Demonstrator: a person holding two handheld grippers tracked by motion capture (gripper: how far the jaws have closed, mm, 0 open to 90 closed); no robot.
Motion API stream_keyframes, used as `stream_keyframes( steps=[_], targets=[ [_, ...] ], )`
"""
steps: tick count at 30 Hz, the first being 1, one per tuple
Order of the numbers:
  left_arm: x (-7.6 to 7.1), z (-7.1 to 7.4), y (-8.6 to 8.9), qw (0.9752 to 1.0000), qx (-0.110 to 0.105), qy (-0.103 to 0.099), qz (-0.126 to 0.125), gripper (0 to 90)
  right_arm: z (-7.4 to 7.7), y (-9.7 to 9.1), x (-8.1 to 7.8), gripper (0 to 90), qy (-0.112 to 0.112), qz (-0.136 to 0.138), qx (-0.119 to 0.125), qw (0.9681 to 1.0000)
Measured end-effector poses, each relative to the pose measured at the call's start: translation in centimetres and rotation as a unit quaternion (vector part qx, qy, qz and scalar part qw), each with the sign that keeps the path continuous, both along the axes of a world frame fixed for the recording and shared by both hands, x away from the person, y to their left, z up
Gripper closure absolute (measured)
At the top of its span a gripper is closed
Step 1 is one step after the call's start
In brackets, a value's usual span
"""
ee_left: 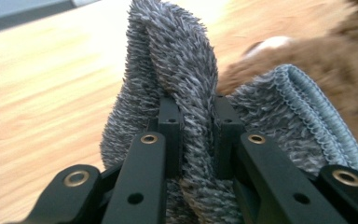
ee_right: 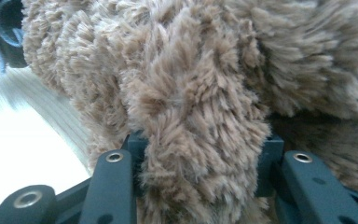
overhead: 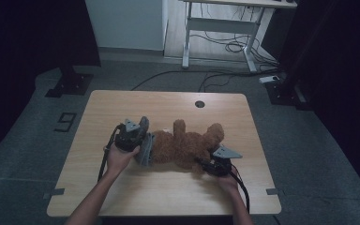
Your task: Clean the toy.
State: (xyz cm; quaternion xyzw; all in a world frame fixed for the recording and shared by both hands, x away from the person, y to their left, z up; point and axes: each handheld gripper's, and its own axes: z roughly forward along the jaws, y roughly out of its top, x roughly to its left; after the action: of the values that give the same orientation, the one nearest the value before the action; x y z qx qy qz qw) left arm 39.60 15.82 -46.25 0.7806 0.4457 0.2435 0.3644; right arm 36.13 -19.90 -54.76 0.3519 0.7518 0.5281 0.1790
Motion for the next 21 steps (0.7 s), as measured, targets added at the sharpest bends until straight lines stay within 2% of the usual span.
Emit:
stream_keyframes(
  steps=[4, 8, 11, 14, 15, 17, 21],
  targets=[
    [-0.1, 1.1, -0.9, 0.9998, -0.004, -0.017, -0.009, 77.6, 0.0, 0.0, 0.1, 55.1, 0.000, -0.002, -0.001, 1.0000],
    [0.2, 2.7, -3.5, 0.9988, -0.023, -0.022, -0.037, 77.4, 0.0, 0.3, 0.4, 55.1, -0.003, -0.009, -0.003, 1.0000],
    [0.9, 3.3, -6.3, 0.9979, -0.021, -0.018, -0.059, 77.2, 0.1, 0.7, 0.9, 55.2, -0.009, -0.015, -0.008, 0.9998],
    [2.1, 3.0, -8.6, 0.9979, -0.008, -0.001, -0.065, 77.1, 0.0, 1.2, 1.5, 55.4, -0.015, -0.021, -0.012, 0.9996],
    [2.7, 2.5, -9.0, 0.9980, -0.003, 0.011, -0.061, 77.1, 0.0, 1.3, 1.6, 55.5, -0.018, -0.022, -0.015, 0.9995],
    [3.3, 1.7, -9.1, 0.9975, -0.006, 0.035, -0.061, 77.1, 0.0, 1.3, 1.7, 55.5, -0.020, -0.023, -0.015, 0.9994],
    [2.9, 1.2, -8.3, 0.9966, -0.006, 0.043, -0.071, 77.6, 0.1, 1.4, 1.4, 54.1, -0.024, -0.020, -0.025, 0.9992]
  ],
)
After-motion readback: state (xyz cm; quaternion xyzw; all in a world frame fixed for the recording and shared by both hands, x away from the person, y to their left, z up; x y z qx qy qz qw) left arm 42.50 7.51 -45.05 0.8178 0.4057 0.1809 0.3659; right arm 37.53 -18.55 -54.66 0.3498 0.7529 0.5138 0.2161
